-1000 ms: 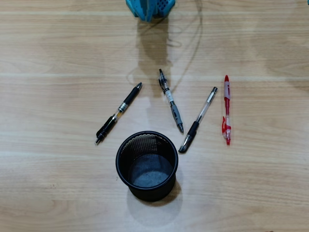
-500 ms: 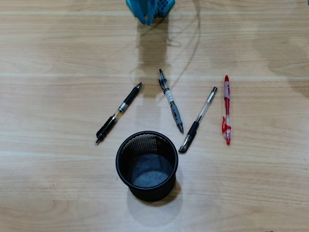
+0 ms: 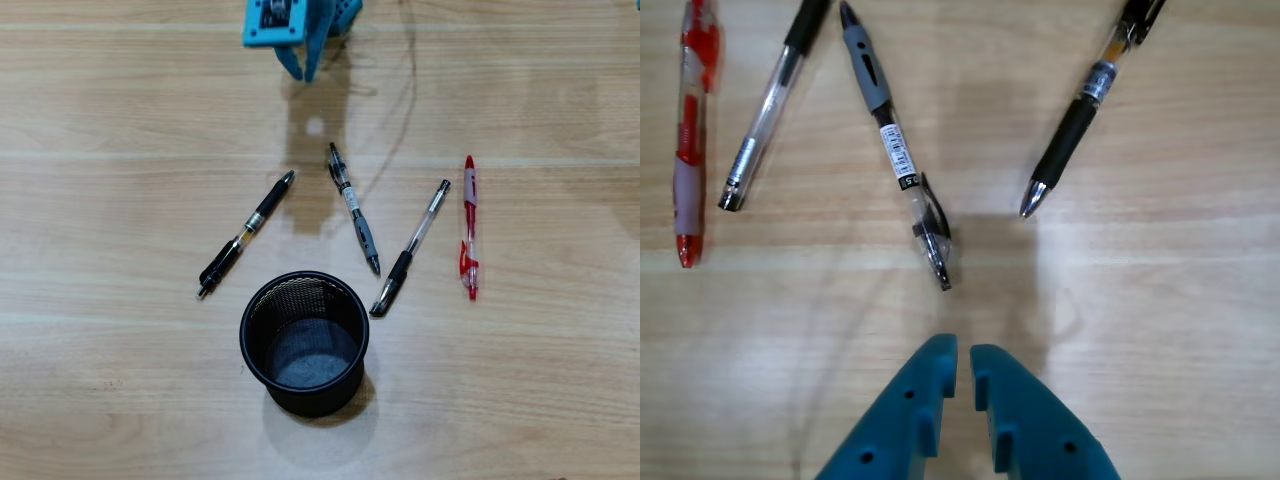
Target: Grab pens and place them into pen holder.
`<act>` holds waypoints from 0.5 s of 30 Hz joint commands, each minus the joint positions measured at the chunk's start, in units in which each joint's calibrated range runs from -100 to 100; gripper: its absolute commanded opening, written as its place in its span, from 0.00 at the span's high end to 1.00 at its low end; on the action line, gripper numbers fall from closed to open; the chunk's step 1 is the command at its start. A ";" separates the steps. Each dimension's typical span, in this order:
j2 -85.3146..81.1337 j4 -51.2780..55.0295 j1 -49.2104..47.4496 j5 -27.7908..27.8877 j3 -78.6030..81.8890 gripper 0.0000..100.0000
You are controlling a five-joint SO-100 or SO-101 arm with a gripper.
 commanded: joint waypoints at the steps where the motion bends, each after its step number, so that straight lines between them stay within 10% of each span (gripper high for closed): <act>1: 11.06 -3.54 -0.28 -0.08 -7.39 0.98; 15: 44.33 -10.43 2.98 0.07 -31.09 0.98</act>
